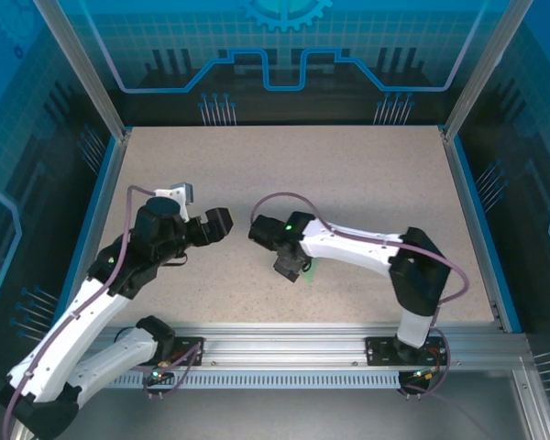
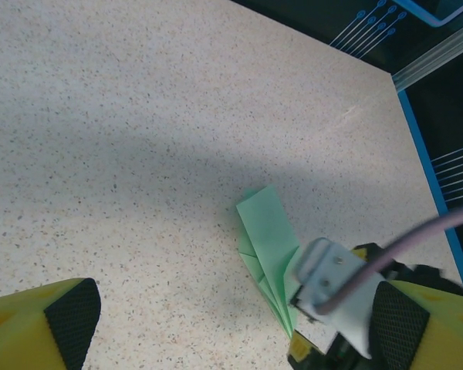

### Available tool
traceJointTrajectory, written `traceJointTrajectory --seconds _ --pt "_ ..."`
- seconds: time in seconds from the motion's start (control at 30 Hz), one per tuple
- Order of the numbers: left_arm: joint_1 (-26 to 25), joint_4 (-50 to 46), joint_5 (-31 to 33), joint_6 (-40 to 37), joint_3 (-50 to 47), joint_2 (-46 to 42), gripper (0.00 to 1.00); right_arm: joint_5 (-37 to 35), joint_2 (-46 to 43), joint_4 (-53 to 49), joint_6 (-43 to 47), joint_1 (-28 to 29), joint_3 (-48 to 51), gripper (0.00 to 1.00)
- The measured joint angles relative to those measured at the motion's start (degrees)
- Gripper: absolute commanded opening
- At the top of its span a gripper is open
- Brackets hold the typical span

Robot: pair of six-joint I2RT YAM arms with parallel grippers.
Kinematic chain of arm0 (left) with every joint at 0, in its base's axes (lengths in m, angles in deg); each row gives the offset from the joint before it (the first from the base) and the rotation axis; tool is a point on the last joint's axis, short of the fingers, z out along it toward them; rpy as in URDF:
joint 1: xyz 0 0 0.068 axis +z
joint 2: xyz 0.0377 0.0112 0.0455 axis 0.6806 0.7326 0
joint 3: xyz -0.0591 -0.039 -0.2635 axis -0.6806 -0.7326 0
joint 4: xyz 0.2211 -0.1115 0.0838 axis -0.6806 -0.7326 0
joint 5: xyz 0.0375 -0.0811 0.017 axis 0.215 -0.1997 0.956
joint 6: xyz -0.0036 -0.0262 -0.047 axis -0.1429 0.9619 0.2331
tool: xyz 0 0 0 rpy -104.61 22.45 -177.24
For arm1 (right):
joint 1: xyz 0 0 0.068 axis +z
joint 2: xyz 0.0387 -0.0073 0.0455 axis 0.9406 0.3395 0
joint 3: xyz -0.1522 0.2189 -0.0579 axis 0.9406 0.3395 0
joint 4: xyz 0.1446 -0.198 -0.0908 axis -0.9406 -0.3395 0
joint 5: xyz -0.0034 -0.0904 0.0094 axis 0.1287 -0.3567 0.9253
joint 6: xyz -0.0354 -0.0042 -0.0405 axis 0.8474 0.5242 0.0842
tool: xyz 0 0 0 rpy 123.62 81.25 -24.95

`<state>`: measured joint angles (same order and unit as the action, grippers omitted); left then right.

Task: Fold a paper plane with a square sheet of paper (fold left side to right side)
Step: Turn over the paper at the center of the table, then pick up the paper from the center of the table.

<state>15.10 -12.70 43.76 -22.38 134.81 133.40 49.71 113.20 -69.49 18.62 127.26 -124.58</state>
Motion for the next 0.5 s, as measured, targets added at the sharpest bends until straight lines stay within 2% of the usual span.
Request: traceJointTrajectory --seconds 0.2,0.5 --pt "0.3 3.8 -3.7 2.4 -1.0 6.8 0.95 5.0 -12.3 4.7 -3.1 -5.4 8.2 0.91" --pt "0.7 13.9 -13.3 5.4 -2.8 21.0 0.92 13.4 -30.6 11.8 -8.3 -13.0 21.2 1.0"
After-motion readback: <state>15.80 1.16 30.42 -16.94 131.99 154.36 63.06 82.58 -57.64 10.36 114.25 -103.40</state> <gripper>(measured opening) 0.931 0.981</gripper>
